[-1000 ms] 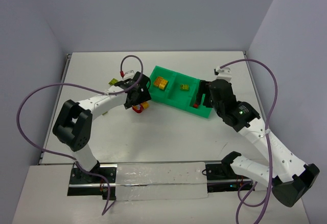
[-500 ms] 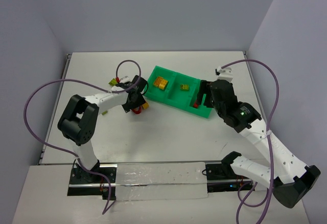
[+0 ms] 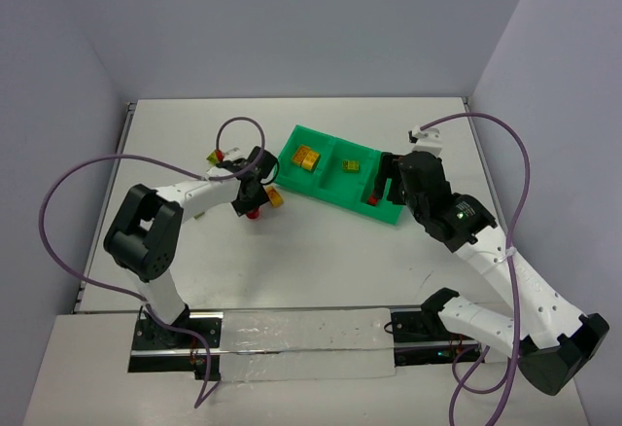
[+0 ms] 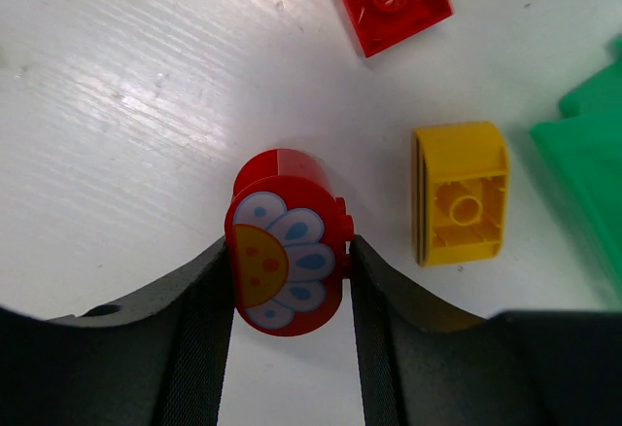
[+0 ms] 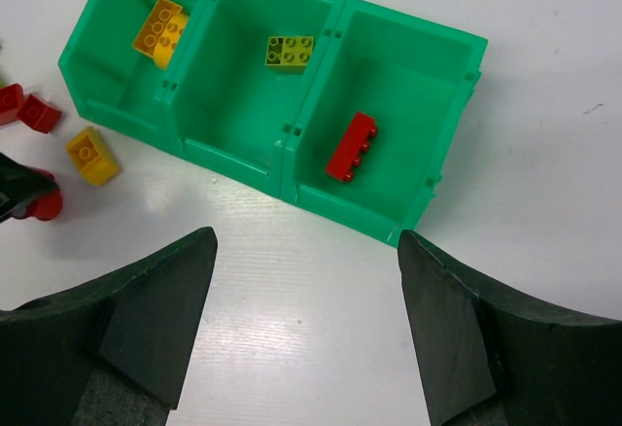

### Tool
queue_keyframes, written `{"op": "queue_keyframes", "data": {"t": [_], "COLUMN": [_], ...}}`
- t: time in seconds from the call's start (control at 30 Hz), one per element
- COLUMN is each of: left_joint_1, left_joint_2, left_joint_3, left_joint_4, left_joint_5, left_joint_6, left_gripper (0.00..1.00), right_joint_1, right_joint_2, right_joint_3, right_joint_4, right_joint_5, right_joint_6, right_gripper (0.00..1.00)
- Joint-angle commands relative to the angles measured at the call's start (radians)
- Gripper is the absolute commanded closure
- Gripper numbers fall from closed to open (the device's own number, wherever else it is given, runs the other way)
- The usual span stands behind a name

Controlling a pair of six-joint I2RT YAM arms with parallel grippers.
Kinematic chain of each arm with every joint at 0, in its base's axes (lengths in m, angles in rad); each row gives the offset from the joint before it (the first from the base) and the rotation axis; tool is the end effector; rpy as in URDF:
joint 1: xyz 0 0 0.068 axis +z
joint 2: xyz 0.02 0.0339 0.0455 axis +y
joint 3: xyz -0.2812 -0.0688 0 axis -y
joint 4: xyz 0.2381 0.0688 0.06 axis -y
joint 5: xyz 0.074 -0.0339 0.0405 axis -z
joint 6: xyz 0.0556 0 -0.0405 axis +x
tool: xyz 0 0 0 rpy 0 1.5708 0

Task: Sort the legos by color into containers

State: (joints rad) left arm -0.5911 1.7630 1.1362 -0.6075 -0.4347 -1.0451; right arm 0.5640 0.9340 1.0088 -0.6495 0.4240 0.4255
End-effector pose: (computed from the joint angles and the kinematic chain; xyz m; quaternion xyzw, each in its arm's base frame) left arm 0.2977 -0.1716 0.1810 -0.2518 0.9299 0.0260 0.2669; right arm 0.1731 0.0824 0.3494 0.0408 0.8637 0.0591 0.4988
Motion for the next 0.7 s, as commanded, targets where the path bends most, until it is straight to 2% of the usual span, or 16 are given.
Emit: {"op": "queue_keyframes", "data": {"t": [0.0,0.13,0.33,0.67], "left_joint_1": [-0.042,-0.142,-0.255,-0.318], "left_joint_2": [-0.134,-0.135,0.002,0.24], "left_joint_3": [0.051,0.173,0.424,0.74], "left_joint_4": [-0.018,0.0,-0.014,0.101], "left_joint_5": [-0.055,-0.014,0.075,0.397], "left_joint_6": [0.08,0.187,0.279,0.327], "left_gripper": [0.86,0.9,0.92,0.92], "right_joint_1": [-0.004,-0.006,-0.034,-0.067], "right_joint_2": [-0.004,-0.018,-0.091,-0.214], "right_joint_3": [0.014,0.003,-0.015,0.007], "right_joint_4": [0.036,0.028,0.007,-0.022], "right_joint_5": [0.013,0.057,0.084,0.131], "right_joint_6": [0.001,-0.001,0.017,0.03], "right_gripper": [0.18,0.17,0.17,0.18]}}
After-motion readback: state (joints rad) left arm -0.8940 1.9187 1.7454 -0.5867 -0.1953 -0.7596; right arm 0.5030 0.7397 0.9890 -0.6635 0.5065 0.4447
